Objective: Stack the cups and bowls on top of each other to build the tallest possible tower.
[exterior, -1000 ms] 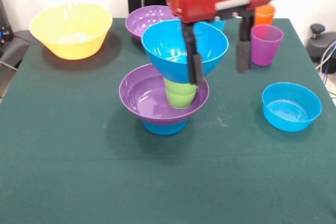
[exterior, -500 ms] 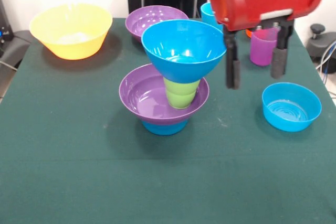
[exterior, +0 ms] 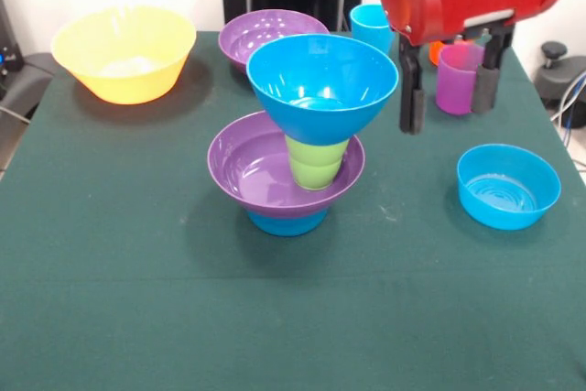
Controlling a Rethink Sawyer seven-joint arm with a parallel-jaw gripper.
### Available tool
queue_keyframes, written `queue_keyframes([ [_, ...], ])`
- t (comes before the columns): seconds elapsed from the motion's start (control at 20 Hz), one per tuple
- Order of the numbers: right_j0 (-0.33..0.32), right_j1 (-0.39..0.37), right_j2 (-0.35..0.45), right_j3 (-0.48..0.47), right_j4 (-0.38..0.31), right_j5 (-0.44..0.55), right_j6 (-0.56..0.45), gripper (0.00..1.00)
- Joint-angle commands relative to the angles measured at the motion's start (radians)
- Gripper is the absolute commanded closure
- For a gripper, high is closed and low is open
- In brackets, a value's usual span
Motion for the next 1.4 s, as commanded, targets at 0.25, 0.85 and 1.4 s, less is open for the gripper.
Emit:
queue_keyframes([
  [0.25,-0.001,-0.025,0.011,0.156,-0.142,0.299,-0.622,0.0],
  [0.85,0.004,-0.085,0.035,0.331,-0.092,0.093,-0.508,0.0],
  [1.4,-0.024,-0.131,0.075,0.491,-0.076,-0.036,-0.473,0.0],
])
